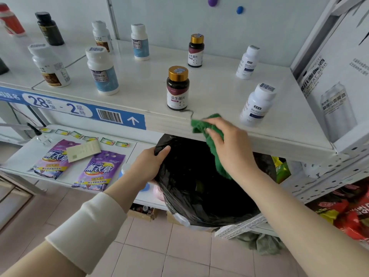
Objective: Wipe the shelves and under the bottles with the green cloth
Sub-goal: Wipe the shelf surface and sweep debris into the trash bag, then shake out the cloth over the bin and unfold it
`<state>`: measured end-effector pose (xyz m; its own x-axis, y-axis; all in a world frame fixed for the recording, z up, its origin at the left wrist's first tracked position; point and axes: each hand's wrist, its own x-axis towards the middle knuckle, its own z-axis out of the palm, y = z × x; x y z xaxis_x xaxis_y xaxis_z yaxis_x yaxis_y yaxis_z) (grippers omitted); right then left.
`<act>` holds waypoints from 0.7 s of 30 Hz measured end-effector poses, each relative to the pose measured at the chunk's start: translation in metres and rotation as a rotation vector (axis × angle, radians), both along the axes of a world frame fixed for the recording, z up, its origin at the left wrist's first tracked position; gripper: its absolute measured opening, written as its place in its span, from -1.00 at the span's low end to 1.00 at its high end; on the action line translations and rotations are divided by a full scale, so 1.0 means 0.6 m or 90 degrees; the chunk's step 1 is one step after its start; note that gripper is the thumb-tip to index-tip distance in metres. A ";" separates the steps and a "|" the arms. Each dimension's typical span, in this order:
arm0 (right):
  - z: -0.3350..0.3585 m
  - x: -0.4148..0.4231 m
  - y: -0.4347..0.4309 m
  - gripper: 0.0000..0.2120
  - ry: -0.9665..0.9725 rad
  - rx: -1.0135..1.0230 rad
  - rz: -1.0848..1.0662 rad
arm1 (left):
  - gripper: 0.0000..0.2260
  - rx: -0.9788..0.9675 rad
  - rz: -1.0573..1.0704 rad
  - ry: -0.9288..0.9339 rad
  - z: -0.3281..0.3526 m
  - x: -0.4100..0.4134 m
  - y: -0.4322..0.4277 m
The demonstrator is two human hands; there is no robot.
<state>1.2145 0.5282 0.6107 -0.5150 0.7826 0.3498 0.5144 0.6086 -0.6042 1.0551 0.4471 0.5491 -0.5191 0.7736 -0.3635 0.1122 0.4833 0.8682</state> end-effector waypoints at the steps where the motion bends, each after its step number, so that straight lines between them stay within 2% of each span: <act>1: -0.002 0.011 -0.019 -0.77 -0.015 -0.029 0.048 | -0.65 -0.001 0.007 0.003 -0.003 0.002 -0.006; 3: -0.011 0.032 -0.049 -0.76 -0.005 -0.051 0.098 | -0.62 -0.005 0.018 0.001 -0.010 0.005 -0.023; 5: -0.027 0.045 -0.052 -0.72 0.026 -0.042 0.088 | -0.65 -0.006 0.038 -0.003 -0.018 0.009 -0.047; 8: -0.060 0.045 -0.061 -0.72 -0.061 -0.153 0.134 | -0.68 -0.018 0.084 -0.010 -0.041 0.015 -0.092; 12: -0.095 0.025 -0.095 -0.71 -0.027 -0.207 0.161 | -0.82 -0.019 0.169 -0.036 -0.082 0.012 -0.163; 17: -0.129 -0.043 -0.153 -0.71 -0.076 -0.281 0.226 | -0.80 -0.087 0.266 -0.037 -0.128 -0.028 -0.276; 21: -0.147 -0.151 -0.216 -0.73 -0.105 -0.289 0.278 | -0.79 -0.105 0.342 -0.039 -0.152 -0.089 -0.375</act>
